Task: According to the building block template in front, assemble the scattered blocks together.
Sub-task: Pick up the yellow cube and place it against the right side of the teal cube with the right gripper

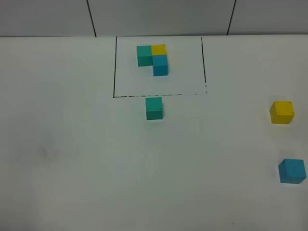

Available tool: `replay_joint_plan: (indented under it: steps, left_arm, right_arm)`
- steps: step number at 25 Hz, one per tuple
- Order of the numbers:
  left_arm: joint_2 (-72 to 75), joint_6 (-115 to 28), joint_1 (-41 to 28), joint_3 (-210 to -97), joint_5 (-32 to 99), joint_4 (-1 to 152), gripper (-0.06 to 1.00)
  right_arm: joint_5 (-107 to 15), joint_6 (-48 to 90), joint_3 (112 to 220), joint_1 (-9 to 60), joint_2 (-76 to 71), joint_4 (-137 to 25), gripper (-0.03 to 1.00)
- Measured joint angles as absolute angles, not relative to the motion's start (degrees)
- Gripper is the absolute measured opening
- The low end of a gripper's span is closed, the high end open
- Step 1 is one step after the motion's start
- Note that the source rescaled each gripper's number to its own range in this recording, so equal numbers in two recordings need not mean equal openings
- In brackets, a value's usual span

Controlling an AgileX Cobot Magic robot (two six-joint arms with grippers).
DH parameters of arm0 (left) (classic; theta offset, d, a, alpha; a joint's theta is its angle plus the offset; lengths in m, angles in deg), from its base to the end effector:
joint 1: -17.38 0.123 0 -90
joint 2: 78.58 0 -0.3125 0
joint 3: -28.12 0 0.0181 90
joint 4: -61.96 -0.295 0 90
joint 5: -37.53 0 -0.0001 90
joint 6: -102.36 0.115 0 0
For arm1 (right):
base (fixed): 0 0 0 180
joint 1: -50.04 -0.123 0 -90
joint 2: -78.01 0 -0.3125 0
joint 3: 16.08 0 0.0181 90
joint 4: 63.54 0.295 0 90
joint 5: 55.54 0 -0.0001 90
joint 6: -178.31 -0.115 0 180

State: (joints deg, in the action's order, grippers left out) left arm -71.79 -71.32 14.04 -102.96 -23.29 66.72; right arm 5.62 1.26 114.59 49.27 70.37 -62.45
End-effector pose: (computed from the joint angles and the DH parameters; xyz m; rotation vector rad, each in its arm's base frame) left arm 0.0253 -0.0098 0.2899 0.1755 2.0241 -0.0665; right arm 0.0291 0.0023 0.2862 -0.0677 2.0605 -0.0007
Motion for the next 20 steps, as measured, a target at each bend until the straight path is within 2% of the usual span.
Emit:
replay_joint_plan:
  steps: [20]
  left_arm:
    - [-71.8,-71.3,14.0,-103.0,-23.3,66.7,0.75]
  right_arm:
    - [5.6,1.3,114.6,49.3,70.4,-62.5,0.57]
